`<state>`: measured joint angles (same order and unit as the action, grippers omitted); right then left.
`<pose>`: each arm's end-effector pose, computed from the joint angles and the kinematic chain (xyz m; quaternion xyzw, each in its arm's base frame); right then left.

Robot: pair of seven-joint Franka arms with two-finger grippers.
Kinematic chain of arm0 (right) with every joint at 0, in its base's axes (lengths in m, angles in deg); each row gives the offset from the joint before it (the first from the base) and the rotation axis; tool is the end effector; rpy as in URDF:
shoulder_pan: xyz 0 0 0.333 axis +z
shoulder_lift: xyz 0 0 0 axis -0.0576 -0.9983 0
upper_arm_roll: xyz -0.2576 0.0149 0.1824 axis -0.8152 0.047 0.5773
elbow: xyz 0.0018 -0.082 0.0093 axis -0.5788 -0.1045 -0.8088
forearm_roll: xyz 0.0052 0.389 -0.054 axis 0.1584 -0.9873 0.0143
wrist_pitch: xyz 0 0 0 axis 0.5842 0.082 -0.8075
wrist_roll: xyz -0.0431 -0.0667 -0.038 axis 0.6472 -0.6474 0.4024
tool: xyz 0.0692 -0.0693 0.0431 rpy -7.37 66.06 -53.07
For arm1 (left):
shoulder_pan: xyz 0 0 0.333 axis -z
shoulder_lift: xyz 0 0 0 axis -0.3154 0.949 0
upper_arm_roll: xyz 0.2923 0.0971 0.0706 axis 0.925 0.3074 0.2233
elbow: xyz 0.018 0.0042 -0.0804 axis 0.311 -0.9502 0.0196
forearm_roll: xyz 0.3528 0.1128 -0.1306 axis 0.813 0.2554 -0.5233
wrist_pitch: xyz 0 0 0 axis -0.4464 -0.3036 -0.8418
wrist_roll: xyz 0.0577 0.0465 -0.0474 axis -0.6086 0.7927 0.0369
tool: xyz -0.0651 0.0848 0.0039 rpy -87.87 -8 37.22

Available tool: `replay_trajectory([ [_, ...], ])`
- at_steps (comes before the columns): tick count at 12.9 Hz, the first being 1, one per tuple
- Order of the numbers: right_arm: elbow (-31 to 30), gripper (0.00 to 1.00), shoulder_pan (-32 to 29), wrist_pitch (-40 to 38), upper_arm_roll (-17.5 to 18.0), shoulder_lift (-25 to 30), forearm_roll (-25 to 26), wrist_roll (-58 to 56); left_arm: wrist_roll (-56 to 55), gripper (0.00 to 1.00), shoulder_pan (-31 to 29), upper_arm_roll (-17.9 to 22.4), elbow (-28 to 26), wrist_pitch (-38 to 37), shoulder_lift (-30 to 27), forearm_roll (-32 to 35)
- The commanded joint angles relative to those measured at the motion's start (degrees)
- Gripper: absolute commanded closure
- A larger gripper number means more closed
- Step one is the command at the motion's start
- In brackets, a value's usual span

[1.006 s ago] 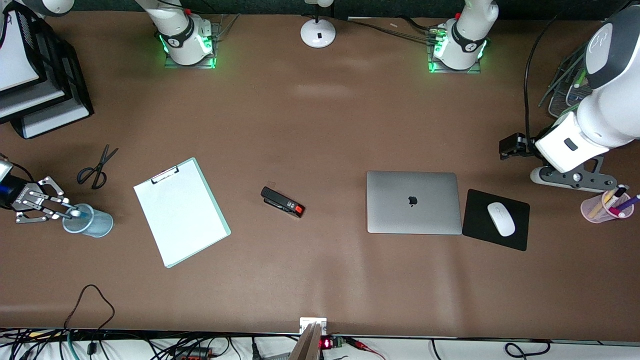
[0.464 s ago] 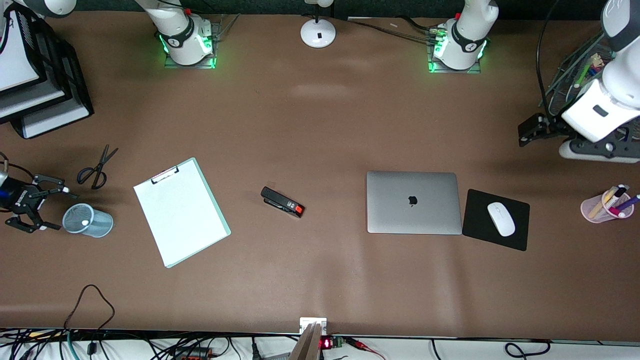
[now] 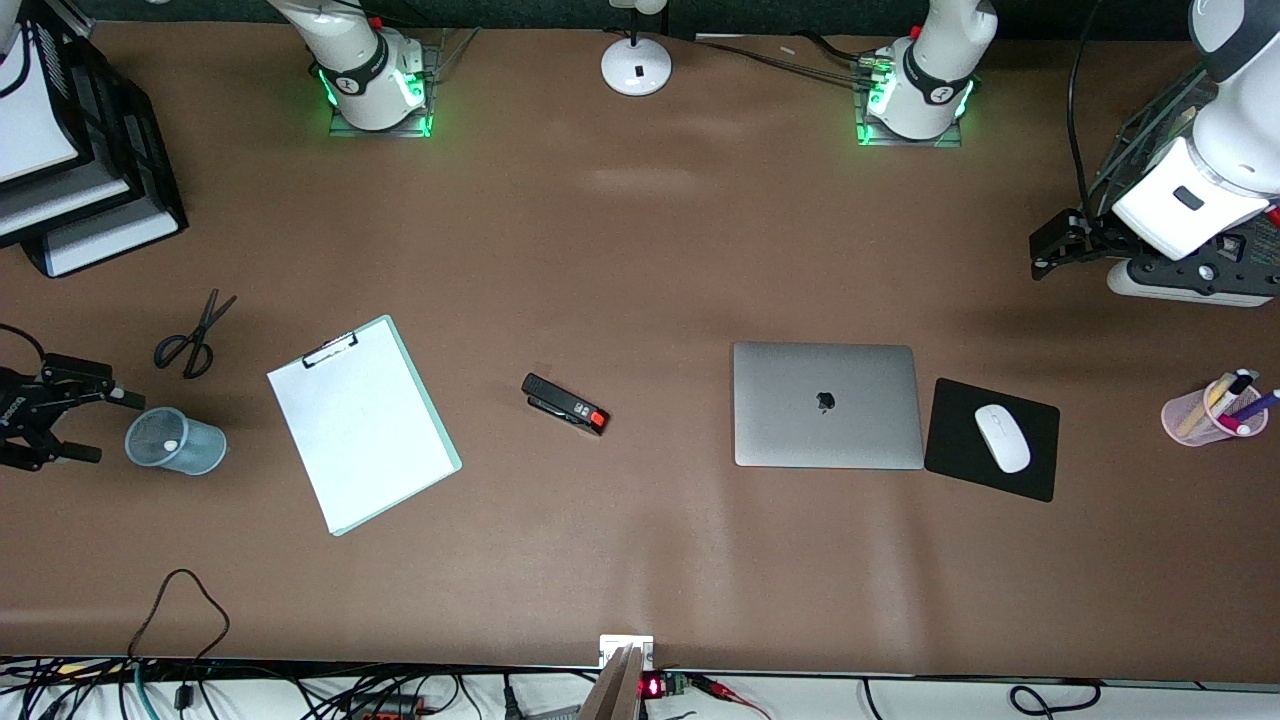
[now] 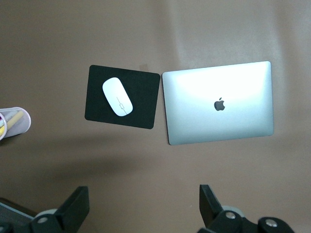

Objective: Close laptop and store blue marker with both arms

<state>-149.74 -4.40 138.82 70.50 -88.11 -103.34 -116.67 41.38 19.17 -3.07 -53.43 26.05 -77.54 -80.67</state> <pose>0.7005 -0.1547 0.4463 -0.9313 -0.2940 -0.0980 0.1913 0.5583 -0.0464 0.5754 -0.9985 0.0522 -0.0044 0.0147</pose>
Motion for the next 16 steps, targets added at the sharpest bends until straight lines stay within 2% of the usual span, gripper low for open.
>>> replay_trajectory([
  [1,-1.12,0.0,4.86,-0.6,-0.1,4.88,11.19,15.1,4.14,0.0,0.45,-0.25,0.59,0.46,-0.78,-0.36],
  [2,-1.65,0.0,6.8,-1.13,-0.1,6.11,14.89,19.06,4.77,0.0,0.01,-1.13,1.38,1.33,-0.26,-1.06],
  [3,-2.09,0.0,8.38,-2.44,-0.19,7.42,16.75,23.89,5.48,0.0,-0.69,-0.7,3.3,1.86,1.83,-1.5],
  [6,-3.14,0.0,13.66,-6.75,-0.1,10.33,23.0,37.18,4.96,0.0,-1.93,-1.23,4.28,-0.94,2.2,-1.6],
  [9,-11.12,0.0,15.34,-5.1,-0.19,16.82,23.62,42.46,4.87,0.0,-1.58,-1.4,4.46,-1.12,2.21,-1.59],
  [13,-20.7,0.0,19.03,0.61,-0.01,23.33,28.54,51.95,4.87,0.0,-1.57,-1.4,4.46,-1.3,2.21,-1.51],
  [16,-21.08,0.0,19.65,0.36,-0.1,25.01,29.87,53.91,4.87,0.0,-1.49,-1.4,4.46,-1.38,2.21,-1.51],
])
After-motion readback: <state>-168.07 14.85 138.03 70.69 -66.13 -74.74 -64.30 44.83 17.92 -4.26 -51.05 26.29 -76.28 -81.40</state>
